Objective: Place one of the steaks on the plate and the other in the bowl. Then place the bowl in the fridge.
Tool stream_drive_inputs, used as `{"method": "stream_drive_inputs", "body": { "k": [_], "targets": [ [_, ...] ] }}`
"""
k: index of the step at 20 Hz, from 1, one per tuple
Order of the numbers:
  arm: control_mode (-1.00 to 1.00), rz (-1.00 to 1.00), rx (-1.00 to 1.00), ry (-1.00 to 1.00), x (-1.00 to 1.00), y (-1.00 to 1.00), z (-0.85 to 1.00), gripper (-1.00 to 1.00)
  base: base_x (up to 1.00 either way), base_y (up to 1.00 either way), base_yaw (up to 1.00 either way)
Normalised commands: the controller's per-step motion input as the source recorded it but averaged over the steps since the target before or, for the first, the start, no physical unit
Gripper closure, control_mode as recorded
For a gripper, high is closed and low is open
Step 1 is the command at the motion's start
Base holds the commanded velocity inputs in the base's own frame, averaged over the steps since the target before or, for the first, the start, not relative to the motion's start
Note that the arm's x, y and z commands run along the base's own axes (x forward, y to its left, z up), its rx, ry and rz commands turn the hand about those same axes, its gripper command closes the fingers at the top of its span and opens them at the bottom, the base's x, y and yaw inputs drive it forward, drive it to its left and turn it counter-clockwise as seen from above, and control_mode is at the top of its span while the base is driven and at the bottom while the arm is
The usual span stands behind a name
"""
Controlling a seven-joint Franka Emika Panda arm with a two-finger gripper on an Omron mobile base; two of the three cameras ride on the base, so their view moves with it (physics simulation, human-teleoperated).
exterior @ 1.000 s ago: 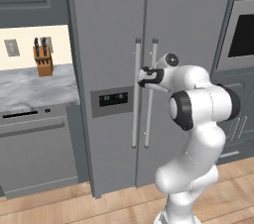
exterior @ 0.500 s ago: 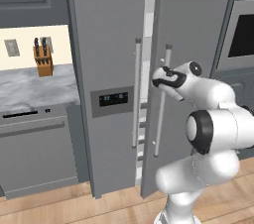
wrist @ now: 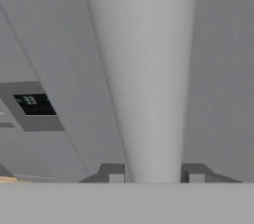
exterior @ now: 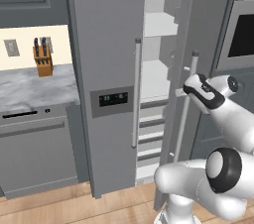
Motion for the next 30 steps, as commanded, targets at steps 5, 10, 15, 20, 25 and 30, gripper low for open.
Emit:
{"method": "stream_drive_inputs", "body": {
  "k": [5, 10, 15, 20, 25, 30],
  "targets": [
    [-1.00, 0.00, 0.01, 0.00, -0.14, -0.35, 0.53, 1.00, 0.00, 0.00, 0.00],
    [-1.00, 0.00, 0.00, 0.00, -0.06, -0.02, 0.04, -1.00, 0.00, 0.00, 0.00],
    [-1.00, -0.02, -0.01, 0.01, -0.16, -0.10, 0.13, -1.00, 0.00, 0.00, 0.00],
    [-1.00, -0.21, -0.08, 0.09, -0.89, -0.23, 0.56, -1.00, 0.00, 0.00, 0.00],
    [-1.00, -0.18, -0.39, 0.25, -0.78, 0.52, 0.49, -1.00, 0.00, 0.00, 0.00],
    [-1.00, 0.00, -0.73, 0.45, -0.34, 1.00, 0.16, -1.00, 0.00, 0.00, 0.00]
  ]
}}
